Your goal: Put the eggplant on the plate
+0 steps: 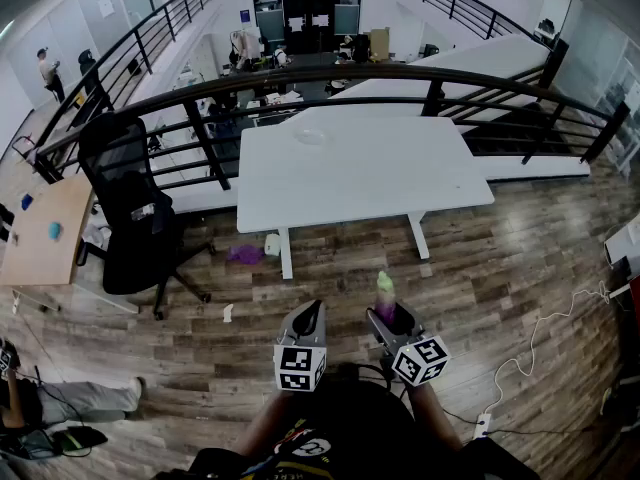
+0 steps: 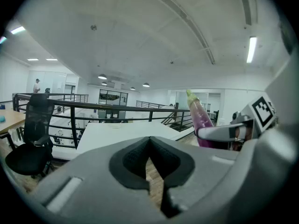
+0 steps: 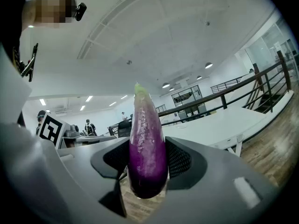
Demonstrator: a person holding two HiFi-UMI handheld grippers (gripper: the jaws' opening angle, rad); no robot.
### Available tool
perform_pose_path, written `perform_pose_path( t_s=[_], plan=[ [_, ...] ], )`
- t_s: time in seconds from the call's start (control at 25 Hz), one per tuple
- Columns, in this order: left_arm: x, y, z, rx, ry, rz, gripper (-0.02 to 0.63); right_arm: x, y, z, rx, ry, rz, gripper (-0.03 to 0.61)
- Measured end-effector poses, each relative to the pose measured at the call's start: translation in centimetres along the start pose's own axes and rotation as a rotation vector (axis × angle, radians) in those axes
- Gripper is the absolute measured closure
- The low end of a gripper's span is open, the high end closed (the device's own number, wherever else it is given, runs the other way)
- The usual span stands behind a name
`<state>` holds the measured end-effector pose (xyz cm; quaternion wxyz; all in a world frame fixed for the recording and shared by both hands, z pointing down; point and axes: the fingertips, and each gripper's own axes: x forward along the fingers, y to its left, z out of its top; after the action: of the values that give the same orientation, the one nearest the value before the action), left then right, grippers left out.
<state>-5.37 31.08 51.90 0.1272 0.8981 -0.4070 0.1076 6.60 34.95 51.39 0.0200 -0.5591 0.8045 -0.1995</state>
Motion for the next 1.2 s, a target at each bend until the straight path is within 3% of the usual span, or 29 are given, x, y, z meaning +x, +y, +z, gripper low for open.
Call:
perform_pose_path(
  t_s=[0.68, 1.2],
  plan=[
    [-0.2, 1.3, -0.5, -0.009, 0.015, -0.004, 0.609, 1.1, 0.6, -0.6, 0.021, 0.013, -0.010, 0.351],
    [-0.9, 5.5, -1.0, -0.026, 0.026, -0.006, 0.609, 4.4, 2.7, -1.3, 0.064, 0.004, -0.003, 0.351]
  ],
)
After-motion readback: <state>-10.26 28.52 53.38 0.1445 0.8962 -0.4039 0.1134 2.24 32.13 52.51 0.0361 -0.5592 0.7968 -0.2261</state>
